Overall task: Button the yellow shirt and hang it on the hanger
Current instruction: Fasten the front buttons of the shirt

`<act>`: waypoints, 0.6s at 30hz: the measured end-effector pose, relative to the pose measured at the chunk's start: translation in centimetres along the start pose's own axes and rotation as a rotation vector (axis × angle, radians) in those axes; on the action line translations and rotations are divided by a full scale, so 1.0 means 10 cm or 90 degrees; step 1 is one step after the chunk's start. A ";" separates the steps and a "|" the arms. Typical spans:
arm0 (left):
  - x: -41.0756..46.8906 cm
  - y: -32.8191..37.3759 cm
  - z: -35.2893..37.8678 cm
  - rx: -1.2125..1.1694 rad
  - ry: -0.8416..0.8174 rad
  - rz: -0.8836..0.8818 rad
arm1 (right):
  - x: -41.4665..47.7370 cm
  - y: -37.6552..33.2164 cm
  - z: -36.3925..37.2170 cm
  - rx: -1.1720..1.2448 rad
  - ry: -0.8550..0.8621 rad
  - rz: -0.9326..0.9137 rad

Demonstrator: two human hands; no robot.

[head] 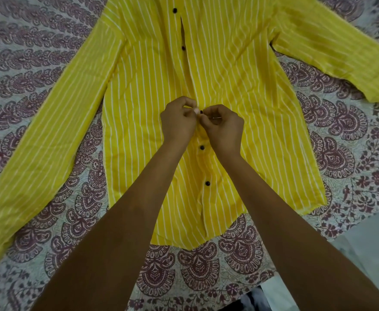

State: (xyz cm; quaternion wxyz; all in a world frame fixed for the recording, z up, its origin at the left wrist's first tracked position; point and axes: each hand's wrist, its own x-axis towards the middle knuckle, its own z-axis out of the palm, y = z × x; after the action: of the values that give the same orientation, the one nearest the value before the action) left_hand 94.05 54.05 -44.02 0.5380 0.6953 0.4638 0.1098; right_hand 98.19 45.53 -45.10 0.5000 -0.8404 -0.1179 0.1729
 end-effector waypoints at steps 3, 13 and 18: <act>0.02 0.04 -0.02 0.090 -0.007 0.059 | 0.05 -0.04 -0.03 -0.043 -0.014 -0.011; 0.00 -0.05 0.00 0.008 0.000 -0.021 | 0.35 -0.14 -0.25 0.142 -0.275 0.196; 0.09 -0.05 -0.01 0.093 0.012 -0.010 | 0.49 -0.09 -0.27 0.084 -0.344 0.202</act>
State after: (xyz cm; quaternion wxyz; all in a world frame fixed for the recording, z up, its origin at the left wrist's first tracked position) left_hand 94.19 54.80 -44.70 0.4822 0.7280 0.4811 0.0775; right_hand 103.71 45.58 -43.94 0.4710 -0.7374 -0.1026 0.4731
